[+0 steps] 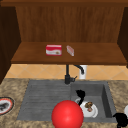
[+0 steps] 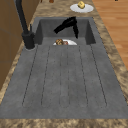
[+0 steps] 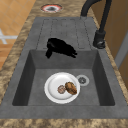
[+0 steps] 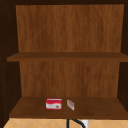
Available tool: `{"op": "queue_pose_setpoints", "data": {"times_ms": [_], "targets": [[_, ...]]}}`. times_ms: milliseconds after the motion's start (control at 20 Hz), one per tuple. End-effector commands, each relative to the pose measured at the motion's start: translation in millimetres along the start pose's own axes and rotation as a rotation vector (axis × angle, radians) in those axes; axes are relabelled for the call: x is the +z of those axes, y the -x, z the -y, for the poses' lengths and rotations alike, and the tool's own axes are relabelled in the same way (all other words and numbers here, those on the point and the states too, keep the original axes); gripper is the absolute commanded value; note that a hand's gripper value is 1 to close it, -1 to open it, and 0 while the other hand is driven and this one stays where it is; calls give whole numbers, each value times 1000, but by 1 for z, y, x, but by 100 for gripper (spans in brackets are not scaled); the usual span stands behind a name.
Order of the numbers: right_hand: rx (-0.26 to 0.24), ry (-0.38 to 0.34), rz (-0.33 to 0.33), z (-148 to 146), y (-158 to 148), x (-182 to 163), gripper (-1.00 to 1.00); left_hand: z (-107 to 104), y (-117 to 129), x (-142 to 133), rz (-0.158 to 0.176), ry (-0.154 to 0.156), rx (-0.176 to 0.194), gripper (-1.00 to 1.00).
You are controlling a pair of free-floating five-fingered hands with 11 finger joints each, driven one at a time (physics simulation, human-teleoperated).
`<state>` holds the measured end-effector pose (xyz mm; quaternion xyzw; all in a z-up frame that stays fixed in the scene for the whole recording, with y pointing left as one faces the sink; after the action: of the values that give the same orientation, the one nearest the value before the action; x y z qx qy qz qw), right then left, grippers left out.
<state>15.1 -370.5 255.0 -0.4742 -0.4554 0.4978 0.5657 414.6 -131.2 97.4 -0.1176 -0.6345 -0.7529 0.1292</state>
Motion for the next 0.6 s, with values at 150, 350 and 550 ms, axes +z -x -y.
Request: {"op": "queue_pose_setpoints", "data": {"times_ms": [150,350,550], "targets": [[0,0,0,0,0,0,0,-19,-19,19,55,-80,-82,-100],[0,0,0,0,0,0,0,-25,-21,37,52,-106,-99,-100],[0,0,0,0,0,0,0,-23,-23,57,45,-99,-145,-100]]}}
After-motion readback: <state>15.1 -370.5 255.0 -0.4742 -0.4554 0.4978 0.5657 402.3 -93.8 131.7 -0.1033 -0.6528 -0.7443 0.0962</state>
